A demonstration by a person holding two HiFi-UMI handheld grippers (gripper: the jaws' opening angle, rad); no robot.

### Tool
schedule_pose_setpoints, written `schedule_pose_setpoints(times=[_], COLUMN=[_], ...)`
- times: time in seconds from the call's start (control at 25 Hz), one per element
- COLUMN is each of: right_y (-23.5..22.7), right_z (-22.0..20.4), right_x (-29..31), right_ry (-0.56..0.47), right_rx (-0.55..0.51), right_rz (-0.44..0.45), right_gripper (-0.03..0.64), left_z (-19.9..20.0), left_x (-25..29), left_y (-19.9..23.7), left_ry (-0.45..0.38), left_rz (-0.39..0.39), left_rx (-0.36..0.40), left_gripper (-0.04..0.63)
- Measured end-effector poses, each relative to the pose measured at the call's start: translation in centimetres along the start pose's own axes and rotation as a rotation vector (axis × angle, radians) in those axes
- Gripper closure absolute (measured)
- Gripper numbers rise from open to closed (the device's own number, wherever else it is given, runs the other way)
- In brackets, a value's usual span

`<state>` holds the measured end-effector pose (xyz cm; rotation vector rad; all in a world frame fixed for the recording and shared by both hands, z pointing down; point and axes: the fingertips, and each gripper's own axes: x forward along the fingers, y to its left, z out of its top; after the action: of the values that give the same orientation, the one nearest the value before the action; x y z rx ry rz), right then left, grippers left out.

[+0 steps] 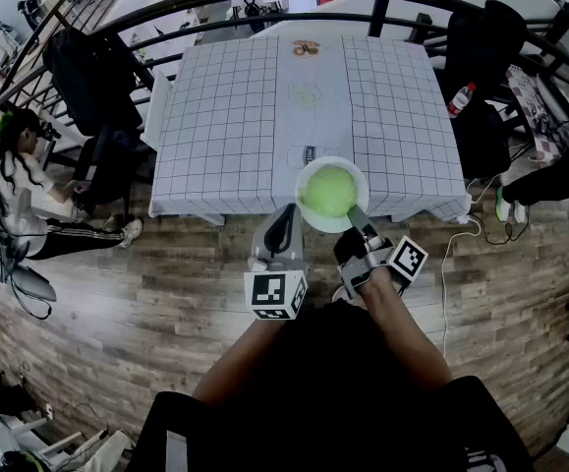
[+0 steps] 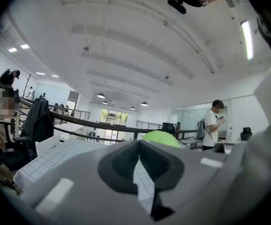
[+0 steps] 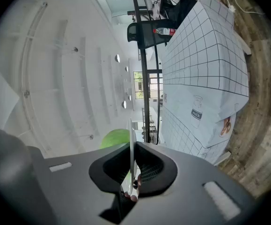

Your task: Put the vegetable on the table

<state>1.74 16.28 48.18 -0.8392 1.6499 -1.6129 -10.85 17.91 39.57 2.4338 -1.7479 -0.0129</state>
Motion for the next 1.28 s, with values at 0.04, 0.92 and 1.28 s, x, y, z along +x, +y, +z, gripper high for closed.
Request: schedule_pose_setpoints(times=[0.04,0.92,1.28], right_y=[0.0,-0.4,-1.9], right_z=[0.0,5.2,7.9], right_x=[0.1,-1.1,-2.1], right_ry=[0.002,0.041,0.103], right_rx=[-0.001,0.003,0.016], right_rz=[0.003,-0.011,-0.023], right_gripper=[0.598,0.600,0.600], left_z=[0.0,-0.5,-0.8], left_x=[0.1,3.1,4.3], left_y=[0.0,-3.5,-5.4], left_ry=[0.000,-0.010,-0.018], left_rz=[0.002,0.048,0.126], left_rx=[0.002,0.081,0.124], left_gripper=[0.588,0.588,0.588])
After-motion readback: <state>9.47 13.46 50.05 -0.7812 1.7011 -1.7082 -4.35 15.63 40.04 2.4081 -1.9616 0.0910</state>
